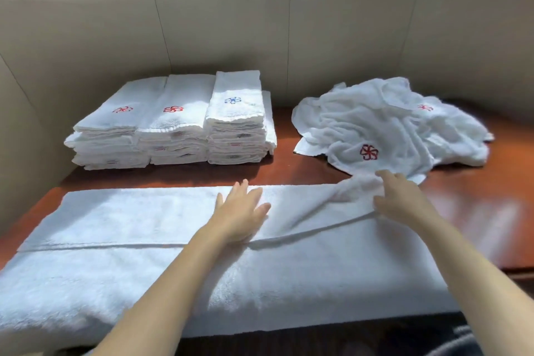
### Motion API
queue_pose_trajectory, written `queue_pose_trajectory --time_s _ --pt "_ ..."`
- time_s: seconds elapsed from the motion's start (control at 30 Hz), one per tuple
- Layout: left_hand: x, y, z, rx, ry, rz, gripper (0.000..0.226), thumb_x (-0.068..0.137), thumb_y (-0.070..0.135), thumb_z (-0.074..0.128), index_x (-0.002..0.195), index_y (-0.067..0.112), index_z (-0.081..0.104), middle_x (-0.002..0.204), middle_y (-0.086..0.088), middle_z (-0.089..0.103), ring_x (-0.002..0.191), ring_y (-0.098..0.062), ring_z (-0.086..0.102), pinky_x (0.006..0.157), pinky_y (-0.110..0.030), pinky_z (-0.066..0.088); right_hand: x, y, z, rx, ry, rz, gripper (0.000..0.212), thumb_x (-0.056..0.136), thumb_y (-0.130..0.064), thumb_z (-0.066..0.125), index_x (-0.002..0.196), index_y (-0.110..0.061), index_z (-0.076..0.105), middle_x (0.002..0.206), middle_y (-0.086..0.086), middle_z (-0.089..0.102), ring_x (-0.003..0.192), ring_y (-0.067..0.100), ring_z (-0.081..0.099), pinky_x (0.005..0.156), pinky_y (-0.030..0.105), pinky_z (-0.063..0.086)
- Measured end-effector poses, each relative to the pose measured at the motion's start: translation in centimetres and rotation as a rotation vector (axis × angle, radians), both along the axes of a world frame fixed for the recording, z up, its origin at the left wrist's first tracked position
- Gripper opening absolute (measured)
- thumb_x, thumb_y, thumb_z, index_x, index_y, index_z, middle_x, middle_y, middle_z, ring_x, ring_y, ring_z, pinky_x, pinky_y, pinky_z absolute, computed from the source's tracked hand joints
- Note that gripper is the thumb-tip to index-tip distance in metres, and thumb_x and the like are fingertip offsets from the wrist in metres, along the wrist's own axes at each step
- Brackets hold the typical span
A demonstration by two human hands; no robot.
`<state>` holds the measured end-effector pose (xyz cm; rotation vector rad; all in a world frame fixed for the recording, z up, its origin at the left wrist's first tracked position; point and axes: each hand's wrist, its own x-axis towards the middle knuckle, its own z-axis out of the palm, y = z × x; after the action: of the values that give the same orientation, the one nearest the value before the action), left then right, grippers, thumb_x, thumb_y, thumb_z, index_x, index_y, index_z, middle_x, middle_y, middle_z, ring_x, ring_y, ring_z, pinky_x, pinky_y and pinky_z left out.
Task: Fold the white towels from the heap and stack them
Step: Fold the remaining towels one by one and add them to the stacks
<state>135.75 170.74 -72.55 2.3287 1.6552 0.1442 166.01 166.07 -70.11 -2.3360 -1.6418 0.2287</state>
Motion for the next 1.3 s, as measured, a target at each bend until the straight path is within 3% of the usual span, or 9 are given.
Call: queue_pose_trajectory --time_s 0.23,0.37,0.63,0.8,0.97,1.03,1.13,1.2,1.3 --pt "9.5 -0.2 -0.2 0.122 -0.066 -0.14 0.032 0.102 0.032 0.027 0.115 0.018 0.053 0.131 -0.009 0.046 0.134 -0.03 0.033 0.105 -0.051 0.028 2.8 -2.1 -1.6 0.201 0.185 -0.218 0.033 0.089 -0.02 0.053 0.12 -0.007 0.053 0.118 0.019 0.06 0.112 0.037 0.053 0.09 0.041 0.042" --pt "10.7 0.4 -0.9 0.068 -0.085 -0.102 0.043 0.102 0.037 0.025 0.142 0.033 0.039 0.155 -0.002 0.028 0.146 -0.022 0.017 0.115 -0.053 0.011 3.2 -1.9 -1.6 0.423 0.166 -0.262 0.024 0.084 -0.011 0.055 0.107 -0.01 0.064 0.104 0.014 0.066 0.101 0.036 0.057 0.086 0.04 0.042" --pt "10.3 1.0 -1.6 0.055 -0.096 -0.119 0.045 0.101 0.041 0.023 0.146 0.037 0.032 0.158 0.0 0.021 0.147 -0.018 0.011 0.115 -0.051 0.004 2.7 -0.6 -1.3 0.42 0.258 -0.247 0.023 0.088 -0.016 0.052 0.107 -0.015 0.064 0.097 0.006 0.068 0.108 0.03 0.052 0.096 0.036 0.033" --pt "10.1 1.8 -1.4 0.008 -0.09 -0.112 0.048 0.101 0.045 0.019 0.147 0.037 0.03 0.159 -0.002 0.02 0.147 -0.018 0.011 0.115 -0.05 0.005 3.3 -2.1 2.9 0.731 0.269 -0.358 0.013 0.076 -0.007 0.049 0.083 -0.013 0.058 0.072 0.006 0.059 0.078 0.031 0.051 0.076 0.034 0.04" --pt "10.3 1.4 -1.5 0.055 -0.014 -0.126 0.05 0.101 0.044 0.024 0.15 0.034 0.023 0.159 -0.004 0.017 0.147 -0.021 0.012 0.115 -0.05 0.007 4.9 -5.6 3.1 -0.214 -0.058 -0.272 0.011 0.071 -0.006 0.045 0.063 -0.014 0.047 0.066 0.003 0.054 0.068 0.027 0.051 0.051 0.025 0.031" --pt "10.3 1.0 -1.6 0.079 -0.001 -0.121 0.051 0.101 0.044 0.024 0.15 0.034 0.022 0.159 -0.004 0.017 0.147 -0.021 0.012 0.116 -0.049 0.008 4.9 -5.8 2.1 -0.349 -0.068 -0.27 0.012 0.076 -0.007 0.044 0.067 -0.014 0.047 0.075 0.003 0.057 0.074 0.026 0.053 0.057 0.025 0.037" --pt "10.3 0.7 -1.6 0.089 0.001 -0.124 0.051 0.101 0.045 0.023 0.15 0.034 0.022 0.159 -0.004 0.016 0.147 -0.02 0.011 0.117 -0.048 0.007 4.9 -4.7 1.5 -0.189 -0.054 -0.309 0.014 0.087 -0.022 0.047 0.094 -0.01 0.052 0.104 0.009 0.062 0.095 0.029 0.056 0.074 0.031 0.039" --pt "10.2 0.6 -1.7 0.096 -0.009 -0.119 0.05 0.101 0.045 0.024 0.15 0.034 0.023 0.159 -0.003 0.018 0.147 -0.02 0.012 0.117 -0.047 0.007 4.9 -3.4 0.9 -0.064 0.089 -0.286 0.039 0.091 -0.037 0.045 0.118 -0.009 0.047 0.12 0.011 0.059 0.11 0.031 0.054 0.082 0.036 0.041" --pt "10.3 0.5 -1.8 0.119 -0.023 -0.112 0.049 0.101 0.044 0.025 0.149 0.034 0.026 0.158 -0.002 0.021 0.146 -0.019 0.014 0.117 -0.046 0.008 4.7 -1.6 -0.2 0.072 0.353 -0.239 0.052 0.089 -0.042 0.051 0.127 -0.007 0.044 0.126 0.01 0.057 0.117 0.029 0.051 0.084 0.033 0.04"
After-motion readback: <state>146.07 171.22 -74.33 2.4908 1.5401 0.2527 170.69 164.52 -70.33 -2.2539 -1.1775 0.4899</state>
